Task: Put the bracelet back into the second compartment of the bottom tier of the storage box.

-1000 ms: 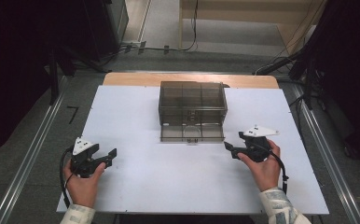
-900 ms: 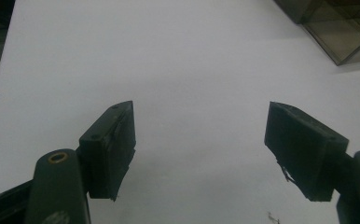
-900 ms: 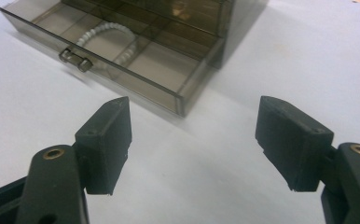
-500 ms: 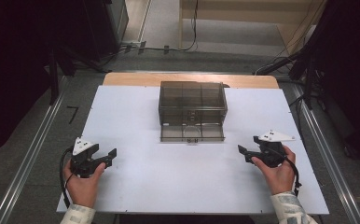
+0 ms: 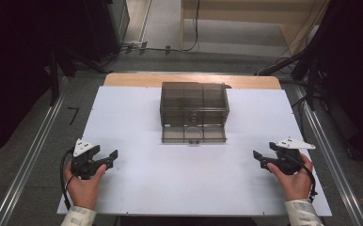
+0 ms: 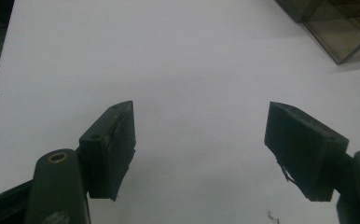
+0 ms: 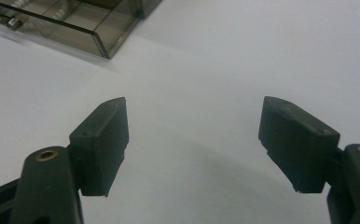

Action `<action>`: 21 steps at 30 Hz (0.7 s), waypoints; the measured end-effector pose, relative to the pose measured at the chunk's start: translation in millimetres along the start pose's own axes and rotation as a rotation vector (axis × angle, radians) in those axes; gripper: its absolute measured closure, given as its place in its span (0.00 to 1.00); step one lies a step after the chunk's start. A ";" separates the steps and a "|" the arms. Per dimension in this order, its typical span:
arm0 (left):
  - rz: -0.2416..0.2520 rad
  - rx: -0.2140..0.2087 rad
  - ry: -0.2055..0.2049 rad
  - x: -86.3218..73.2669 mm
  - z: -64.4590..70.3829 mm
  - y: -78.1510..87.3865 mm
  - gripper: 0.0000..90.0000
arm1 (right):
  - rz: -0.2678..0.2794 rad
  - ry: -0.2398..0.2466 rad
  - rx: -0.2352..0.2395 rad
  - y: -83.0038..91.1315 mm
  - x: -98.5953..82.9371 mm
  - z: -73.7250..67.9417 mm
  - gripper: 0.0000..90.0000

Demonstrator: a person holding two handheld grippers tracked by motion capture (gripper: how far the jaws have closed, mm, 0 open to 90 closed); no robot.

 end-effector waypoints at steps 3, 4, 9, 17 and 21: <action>0.000 0.000 0.000 0.0 0.1 -0.1 0.28 | 0.002 -0.017 -0.013 3.9 -4.7 5.5 0.25; -0.001 0.000 0.001 0.0 0.1 -0.2 0.28 | 0.002 -0.019 -0.015 4.8 -6.1 7.2 0.24; -0.001 0.000 0.004 0.0 0.0 -0.4 0.28 | 0.006 -0.035 -0.027 9.6 -11.7 14.9 0.24; -0.002 0.000 0.005 -0.3 -0.3 -0.2 0.28 | -0.005 -0.056 -0.065 15.0 -19.6 26.2 0.24; -0.001 0.002 0.008 -0.3 -0.5 0.0 0.28 | -0.001 -0.065 -0.073 17.7 -22.4 29.0 0.24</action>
Point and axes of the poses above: each handheld gripper's, and its own axes: y roughly backward along the jaws, x roughly out of its top, z roughly to its right, the point moved 1 cm from there along -y, roughly forward along the jaws, and after that the axes turned 4 degrees about -z, right-handed, at the moved point
